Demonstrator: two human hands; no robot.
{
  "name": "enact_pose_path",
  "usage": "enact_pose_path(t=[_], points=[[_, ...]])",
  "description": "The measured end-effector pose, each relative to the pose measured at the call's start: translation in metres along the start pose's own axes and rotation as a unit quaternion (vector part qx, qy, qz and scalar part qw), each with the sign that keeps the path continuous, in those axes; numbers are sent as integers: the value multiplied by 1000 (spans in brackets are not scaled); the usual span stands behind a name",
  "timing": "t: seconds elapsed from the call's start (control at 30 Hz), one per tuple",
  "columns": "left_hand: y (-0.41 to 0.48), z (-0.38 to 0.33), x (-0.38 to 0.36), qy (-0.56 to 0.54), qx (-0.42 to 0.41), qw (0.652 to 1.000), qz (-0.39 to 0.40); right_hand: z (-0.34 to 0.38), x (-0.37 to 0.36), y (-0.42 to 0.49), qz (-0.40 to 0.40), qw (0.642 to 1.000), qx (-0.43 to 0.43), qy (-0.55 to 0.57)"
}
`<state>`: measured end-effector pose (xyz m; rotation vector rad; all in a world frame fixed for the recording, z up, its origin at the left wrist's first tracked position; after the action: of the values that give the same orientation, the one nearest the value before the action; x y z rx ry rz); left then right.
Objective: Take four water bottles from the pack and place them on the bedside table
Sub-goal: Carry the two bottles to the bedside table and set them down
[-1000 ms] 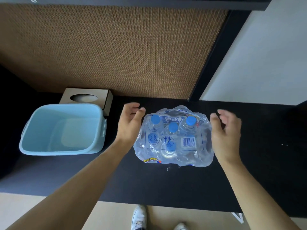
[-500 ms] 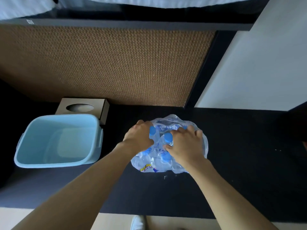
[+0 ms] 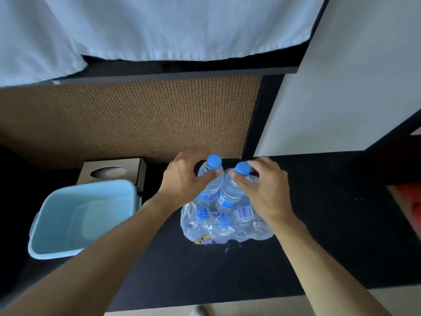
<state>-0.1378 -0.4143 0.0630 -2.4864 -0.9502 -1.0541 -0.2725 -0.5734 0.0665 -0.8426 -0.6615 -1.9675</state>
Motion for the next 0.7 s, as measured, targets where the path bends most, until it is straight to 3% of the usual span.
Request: enact_pose_path(t=[0.23,0.47,0.7], points=[[18,-179,102,-228,-180,956,35,97,172,-2,-140,944,23,299],[-19,-396,136,-268,-349,888,134,165,373,-93,-366,899,42,236],[-144,-608,96,-308,-498,764,272,203,533,-299,-540,831,1,135]])
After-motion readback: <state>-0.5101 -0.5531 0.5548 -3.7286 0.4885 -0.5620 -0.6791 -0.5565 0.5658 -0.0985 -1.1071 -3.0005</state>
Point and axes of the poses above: each hand's wrist, its own y-axis towards the middle knuckle, its own x-axis out of the back of the hand, z = x × y, the point moved 1 cm from there along y, towards the middle knuckle, and after that the axes turned 11 degrees about z, right-handed, at the moved point
